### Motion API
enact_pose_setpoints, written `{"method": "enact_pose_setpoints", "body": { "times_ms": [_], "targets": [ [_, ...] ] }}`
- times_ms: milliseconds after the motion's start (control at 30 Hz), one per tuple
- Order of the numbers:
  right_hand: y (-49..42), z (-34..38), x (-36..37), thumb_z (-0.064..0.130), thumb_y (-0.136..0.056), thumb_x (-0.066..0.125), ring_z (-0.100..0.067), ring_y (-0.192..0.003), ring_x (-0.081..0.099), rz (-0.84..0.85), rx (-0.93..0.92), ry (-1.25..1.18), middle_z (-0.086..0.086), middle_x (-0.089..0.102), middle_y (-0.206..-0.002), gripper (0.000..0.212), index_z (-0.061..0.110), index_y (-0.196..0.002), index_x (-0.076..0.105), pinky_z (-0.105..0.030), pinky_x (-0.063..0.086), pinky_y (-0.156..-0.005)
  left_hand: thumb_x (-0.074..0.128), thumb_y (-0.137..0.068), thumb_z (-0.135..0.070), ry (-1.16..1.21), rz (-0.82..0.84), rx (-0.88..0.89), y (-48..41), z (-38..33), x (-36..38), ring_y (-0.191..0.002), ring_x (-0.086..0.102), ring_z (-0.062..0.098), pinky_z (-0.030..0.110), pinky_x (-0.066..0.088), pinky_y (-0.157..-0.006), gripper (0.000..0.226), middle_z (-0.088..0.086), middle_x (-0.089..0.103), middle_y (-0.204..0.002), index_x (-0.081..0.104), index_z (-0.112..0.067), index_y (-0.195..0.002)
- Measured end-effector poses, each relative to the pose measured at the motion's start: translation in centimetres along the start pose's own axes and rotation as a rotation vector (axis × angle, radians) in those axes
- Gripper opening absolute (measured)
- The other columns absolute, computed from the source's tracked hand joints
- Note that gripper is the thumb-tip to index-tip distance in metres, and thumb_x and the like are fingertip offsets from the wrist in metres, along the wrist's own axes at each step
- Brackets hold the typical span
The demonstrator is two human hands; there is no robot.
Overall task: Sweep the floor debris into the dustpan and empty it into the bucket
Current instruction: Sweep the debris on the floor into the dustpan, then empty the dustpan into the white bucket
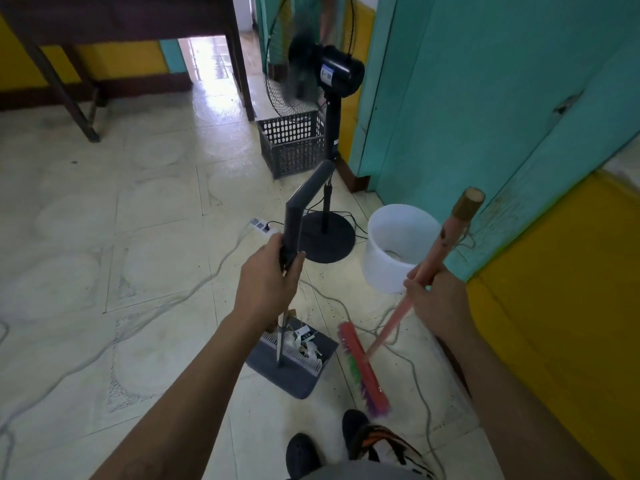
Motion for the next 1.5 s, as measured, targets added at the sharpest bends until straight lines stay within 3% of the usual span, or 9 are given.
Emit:
{"method": "enact_pose_setpoints", "body": {
  "times_ms": [200, 500, 633, 767, 967, 1067, 1200, 1367, 1500],
  "targets": [
    [-1.1, 2.3, -4.6, 0.014, -0.090, 0.065, -0.014, -0.086, 0.055, -0.113, -0.051, -0.023, 0.001, 0.060, -0.085, 0.009, 0.011, -0.098, 0.063, -0.021, 0.042, -0.077, 0.061, -0.094, -0.029, 0.069, -0.049, 0.113, -3.6, -4.5, 0.3, -0.071, 0.057, 0.014, 0.032, 0.050, -0.065, 0.019, -0.004, 0.061, -0.081, 0.053, -0.020, -0.108],
    [-7.1, 3.1, -9.9, 0.019, -0.091, 0.063, -0.017, -0.083, 0.055, -0.273, -0.087, -0.103, 0.000, 0.060, -0.088, 0.013, 0.010, -0.099, 0.057, -0.027, 0.040, -0.072, 0.062, -0.093, -0.031, 0.061, -0.048, 0.251, -11.3, -11.4, 2.8, -0.077, 0.062, 0.021, 0.042, 0.055, -0.071, 0.027, 0.003, 0.067, -0.089, 0.054, -0.013, -0.111],
    [-10.7, 2.7, -13.0, 0.018, -0.095, 0.057, -0.022, -0.078, 0.057, -0.398, -0.123, -0.153, -0.003, 0.059, -0.083, 0.011, 0.015, -0.096, 0.047, -0.031, 0.041, -0.068, 0.065, -0.092, -0.026, 0.126, -0.069, 0.327, -15.1, -15.6, 4.0, -0.076, 0.061, 0.016, 0.036, 0.055, -0.072, 0.027, -0.003, 0.064, -0.089, 0.057, -0.010, -0.112],
    [-14.7, 1.0, -15.2, 0.016, -0.099, 0.049, 0.005, -0.061, 0.058, -0.483, -0.117, -0.296, 0.005, 0.059, -0.071, 0.006, 0.013, -0.098, 0.044, -0.031, 0.047, -0.066, 0.065, -0.092, -0.026, 0.150, -0.077, 0.427, -18.8, -20.0, 5.6, -0.073, 0.056, 0.006, 0.029, 0.052, -0.068, 0.028, -0.008, 0.059, -0.086, 0.058, -0.010, -0.114],
    [-19.0, -1.5, -16.1, 0.016, -0.100, 0.048, 0.010, -0.057, 0.056, -0.479, -0.054, -0.357, 0.006, 0.056, -0.070, 0.006, 0.013, -0.096, 0.044, -0.023, 0.042, -0.058, 0.062, -0.094, -0.023, 0.213, -0.086, 0.523, -23.5, -25.7, 7.6, -0.065, 0.055, -0.004, 0.004, 0.044, -0.062, 0.026, -0.008, 0.057, -0.085, 0.056, -0.006, -0.112],
    [-20.2, -2.5, -16.2, 0.015, -0.099, 0.049, 0.004, -0.058, 0.056, -0.460, -0.032, -0.353, 0.007, 0.057, -0.070, 0.006, 0.014, -0.095, 0.045, -0.028, 0.043, -0.061, 0.062, -0.094, -0.023, 0.257, -0.077, 0.553, -25.4, -27.5, 9.1, -0.065, 0.055, 0.003, 0.009, 0.044, -0.061, 0.021, -0.004, 0.058, -0.084, 0.055, -0.009, -0.109],
    [-21.8, -3.1, -16.6, 0.017, -0.099, 0.048, -0.004, -0.065, 0.055, -0.434, -0.002, -0.302, 0.005, 0.059, -0.073, 0.006, 0.012, -0.096, 0.048, -0.021, 0.037, -0.057, 0.060, -0.094, -0.025, 0.287, -0.051, 0.611, -28.2, -29.6, 11.9, -0.071, 0.059, 0.017, 0.033, 0.051, -0.063, 0.020, 0.005, 0.062, -0.083, 0.052, -0.009, -0.103],
    [-23.3, -4.2, -16.8, 0.014, -0.098, 0.048, -0.002, -0.059, 0.053, -0.468, 0.048, -0.290, 0.000, 0.056, -0.071, 0.009, 0.012, -0.090, 0.050, -0.011, 0.041, -0.055, 0.061, -0.093, -0.023, 0.296, -0.036, 0.725, -31.1, -31.8, 15.6, -0.057, 0.046, 0.008, 0.024, 0.040, -0.053, 0.023, -0.005, 0.051, -0.071, 0.055, -0.003, -0.104],
    [-25.2, -5.3, -16.3, 0.007, -0.098, 0.047, -0.022, -0.068, 0.053, -0.474, 0.122, -0.387, 0.001, 0.052, -0.072, 0.024, 0.027, -0.086, 0.046, -0.039, 0.048, -0.064, 0.062, -0.094, -0.026, 0.309, 0.045, 0.784, -34.5, -32.3, 19.1, -0.056, 0.044, 0.010, 0.031, 0.042, -0.052, 0.024, -0.008, 0.047, -0.068, 0.056, -0.006, -0.106]
  ]
}}
Point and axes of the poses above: each hand's wrist, its own y-axis away from the middle knuckle, its own x-axis out of the palm, z = x × y, the point moved 8 cm from there along -y, towards the middle knuckle
